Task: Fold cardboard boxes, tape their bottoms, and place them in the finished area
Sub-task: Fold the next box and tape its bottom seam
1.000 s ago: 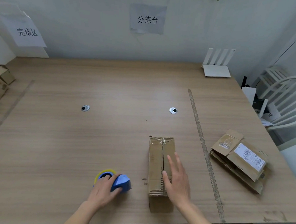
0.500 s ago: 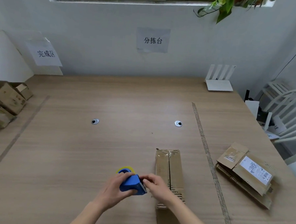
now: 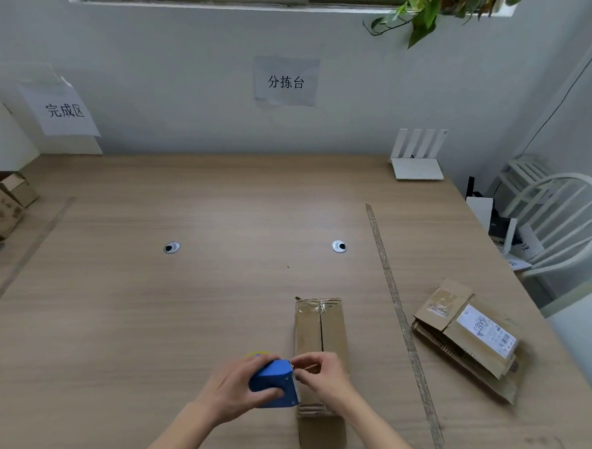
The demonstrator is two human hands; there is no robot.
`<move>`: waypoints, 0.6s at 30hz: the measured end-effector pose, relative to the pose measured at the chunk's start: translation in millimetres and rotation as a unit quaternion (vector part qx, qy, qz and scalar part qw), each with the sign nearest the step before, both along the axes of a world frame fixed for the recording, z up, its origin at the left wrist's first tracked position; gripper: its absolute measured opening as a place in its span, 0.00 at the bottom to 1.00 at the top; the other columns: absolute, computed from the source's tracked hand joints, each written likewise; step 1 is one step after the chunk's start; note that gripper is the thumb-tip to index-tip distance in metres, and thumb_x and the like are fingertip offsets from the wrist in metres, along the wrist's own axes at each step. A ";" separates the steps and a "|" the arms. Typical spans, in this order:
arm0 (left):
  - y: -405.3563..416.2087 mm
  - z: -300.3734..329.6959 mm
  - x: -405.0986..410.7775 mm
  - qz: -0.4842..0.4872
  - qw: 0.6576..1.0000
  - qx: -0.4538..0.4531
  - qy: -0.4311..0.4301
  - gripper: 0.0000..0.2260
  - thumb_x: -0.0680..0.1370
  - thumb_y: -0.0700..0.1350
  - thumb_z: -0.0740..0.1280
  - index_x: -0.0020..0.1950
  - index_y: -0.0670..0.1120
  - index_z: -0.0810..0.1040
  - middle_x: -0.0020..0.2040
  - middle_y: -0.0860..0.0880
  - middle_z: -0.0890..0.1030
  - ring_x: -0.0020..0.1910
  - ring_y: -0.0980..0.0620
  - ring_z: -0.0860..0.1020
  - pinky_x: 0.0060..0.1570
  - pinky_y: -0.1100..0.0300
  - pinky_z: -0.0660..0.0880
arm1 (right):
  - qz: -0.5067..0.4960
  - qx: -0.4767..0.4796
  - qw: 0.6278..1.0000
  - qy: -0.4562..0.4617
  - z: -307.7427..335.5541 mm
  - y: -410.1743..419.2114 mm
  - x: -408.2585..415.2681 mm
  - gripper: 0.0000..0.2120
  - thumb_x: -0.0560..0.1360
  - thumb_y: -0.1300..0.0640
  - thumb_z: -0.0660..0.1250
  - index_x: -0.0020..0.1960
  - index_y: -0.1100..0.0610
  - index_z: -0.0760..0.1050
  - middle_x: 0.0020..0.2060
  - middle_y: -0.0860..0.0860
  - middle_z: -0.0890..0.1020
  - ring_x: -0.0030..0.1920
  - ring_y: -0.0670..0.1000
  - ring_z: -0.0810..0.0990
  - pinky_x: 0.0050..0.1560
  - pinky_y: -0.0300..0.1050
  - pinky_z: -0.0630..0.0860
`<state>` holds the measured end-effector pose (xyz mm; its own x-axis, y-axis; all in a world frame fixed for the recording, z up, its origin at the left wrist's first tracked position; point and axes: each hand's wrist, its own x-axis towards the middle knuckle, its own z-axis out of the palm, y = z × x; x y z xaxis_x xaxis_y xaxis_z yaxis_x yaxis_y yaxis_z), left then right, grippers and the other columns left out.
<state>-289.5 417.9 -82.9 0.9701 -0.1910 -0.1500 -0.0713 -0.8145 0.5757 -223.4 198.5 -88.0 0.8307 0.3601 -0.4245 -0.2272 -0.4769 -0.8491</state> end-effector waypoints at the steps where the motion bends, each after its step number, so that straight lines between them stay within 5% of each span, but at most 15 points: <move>1: -4.7 -0.1 1.4 -0.001 1.000 0.001 0.008 0.25 0.73 0.70 0.64 0.68 0.64 0.70 0.59 0.66 0.78 0.53 0.64 0.77 0.51 0.64 0.74 | -0.016 -0.010 1.000 -0.008 -0.3 -4.2 -0.7 0.09 0.74 0.62 0.73 0.48 0.50 0.87 0.41 0.45 0.87 0.43 0.45 0.86 0.49 0.42 0.84; 4: -20.5 1.1 7.9 -0.016 0.999 0.028 0.011 0.26 0.73 0.74 0.60 0.68 0.64 0.69 0.56 0.64 0.80 0.48 0.63 0.77 0.43 0.69 0.70 | -0.067 -0.032 0.997 -0.024 0.0 -16.7 -2.9 0.11 0.74 0.64 0.74 0.41 0.48 0.86 0.37 0.46 0.86 0.38 0.45 0.86 0.42 0.38 0.83; 7: -22.9 1.8 13.4 -0.032 0.996 0.085 -0.001 0.27 0.73 0.75 0.57 0.68 0.64 0.69 0.53 0.60 0.82 0.45 0.58 0.78 0.40 0.62 0.70 | -0.077 -0.042 0.996 -0.003 0.2 -41.2 -5.8 0.11 0.74 0.63 0.75 0.40 0.47 0.85 0.35 0.45 0.87 0.37 0.44 0.86 0.40 0.36 0.81; 13: -3.5 3.3 17.0 -0.034 0.986 0.159 0.027 0.30 0.71 0.76 0.54 0.66 0.64 0.73 0.50 0.58 0.84 0.44 0.55 0.80 0.39 0.58 0.69 | -0.146 -0.041 0.987 0.046 -6.9 -108.7 -15.3 0.07 0.74 0.64 0.74 0.46 0.52 0.86 0.39 0.50 0.87 0.41 0.49 0.87 0.42 0.41 0.83; 18: -6.5 -6.3 7.7 -0.027 0.984 0.164 0.060 0.31 0.70 0.78 0.54 0.65 0.64 0.74 0.51 0.59 0.84 0.44 0.56 0.79 0.41 0.59 0.71 | -0.160 -0.025 0.986 0.048 -15.2 -108.3 -23.4 0.16 0.73 0.68 0.74 0.54 0.51 0.80 0.40 0.56 0.84 0.40 0.51 0.87 0.41 0.44 0.84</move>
